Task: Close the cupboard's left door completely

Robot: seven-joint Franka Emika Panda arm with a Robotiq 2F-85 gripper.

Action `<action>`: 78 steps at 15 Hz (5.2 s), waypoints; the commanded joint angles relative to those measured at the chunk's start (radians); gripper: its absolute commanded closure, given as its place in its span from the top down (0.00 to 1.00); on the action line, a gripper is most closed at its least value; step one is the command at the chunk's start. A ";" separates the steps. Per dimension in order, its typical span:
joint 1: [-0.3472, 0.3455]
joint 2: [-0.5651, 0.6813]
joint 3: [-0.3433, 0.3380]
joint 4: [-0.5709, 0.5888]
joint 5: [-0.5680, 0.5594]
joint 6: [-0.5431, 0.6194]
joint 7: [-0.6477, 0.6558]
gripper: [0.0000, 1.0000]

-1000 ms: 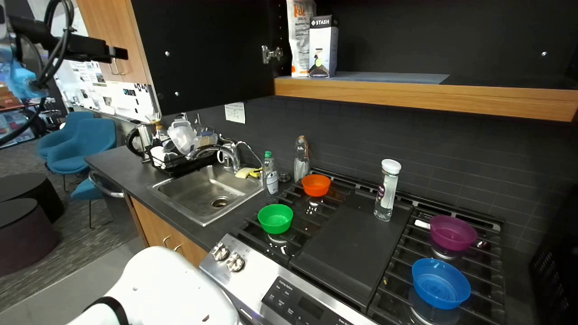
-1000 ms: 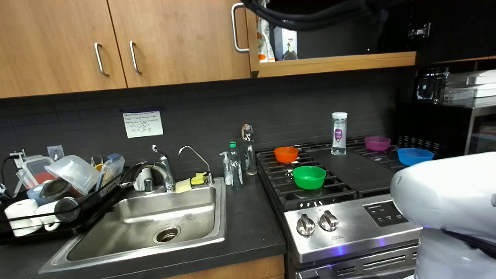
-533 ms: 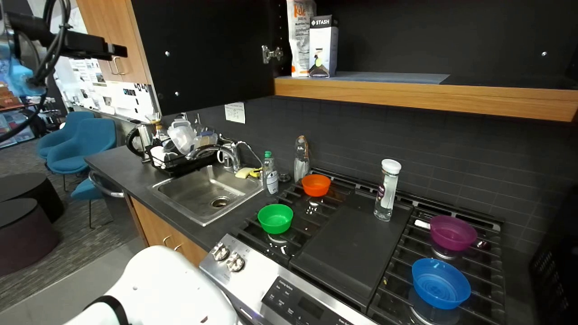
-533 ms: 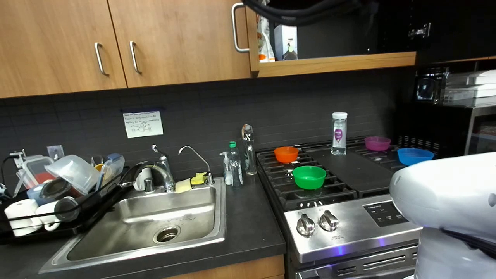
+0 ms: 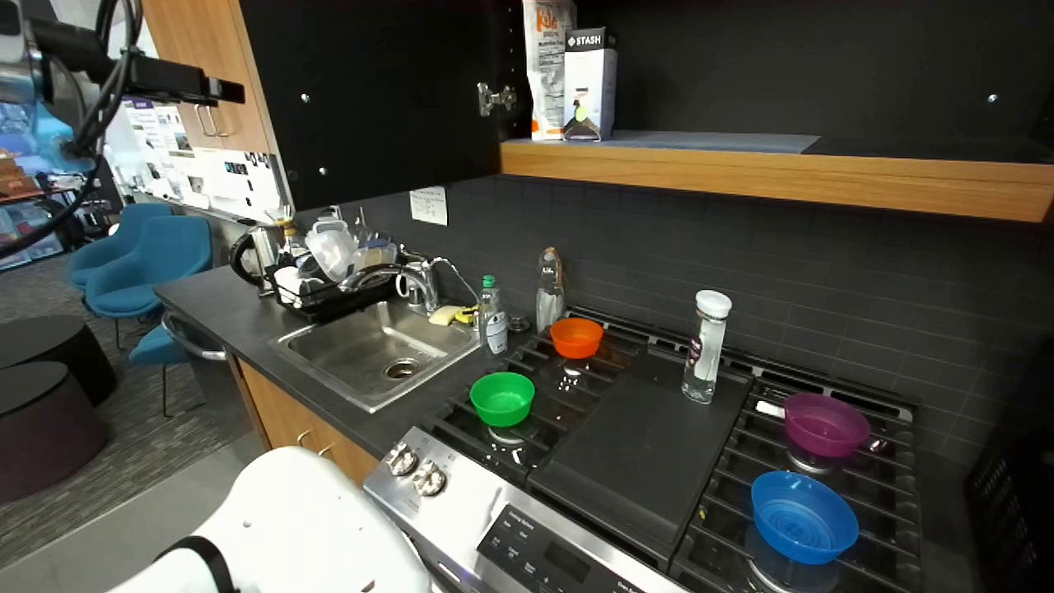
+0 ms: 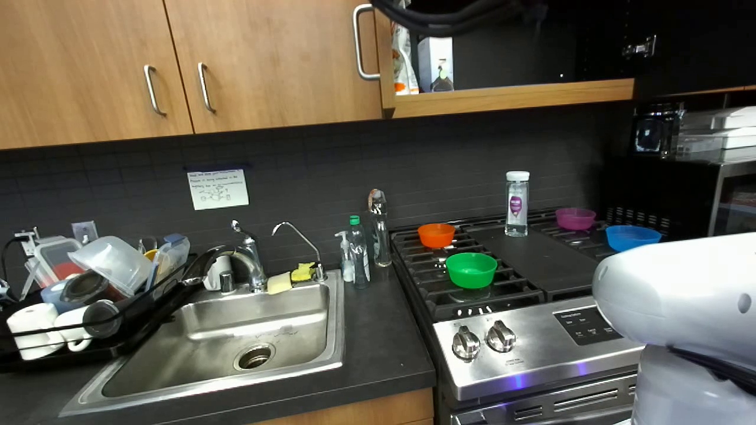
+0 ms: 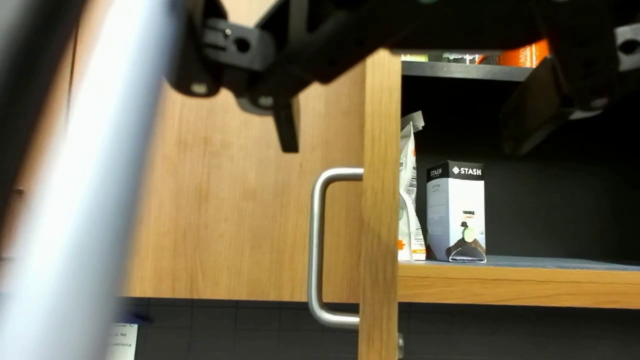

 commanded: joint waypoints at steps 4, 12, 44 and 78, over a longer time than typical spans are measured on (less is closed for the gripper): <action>-0.029 0.023 -0.009 0.041 -0.002 -0.058 0.032 1.00; -0.035 0.021 -0.010 0.046 -0.003 -0.056 0.061 1.00; -0.072 0.016 0.004 0.063 -0.009 -0.088 0.109 1.00; -0.217 0.047 -0.045 0.032 -0.185 0.058 0.133 1.00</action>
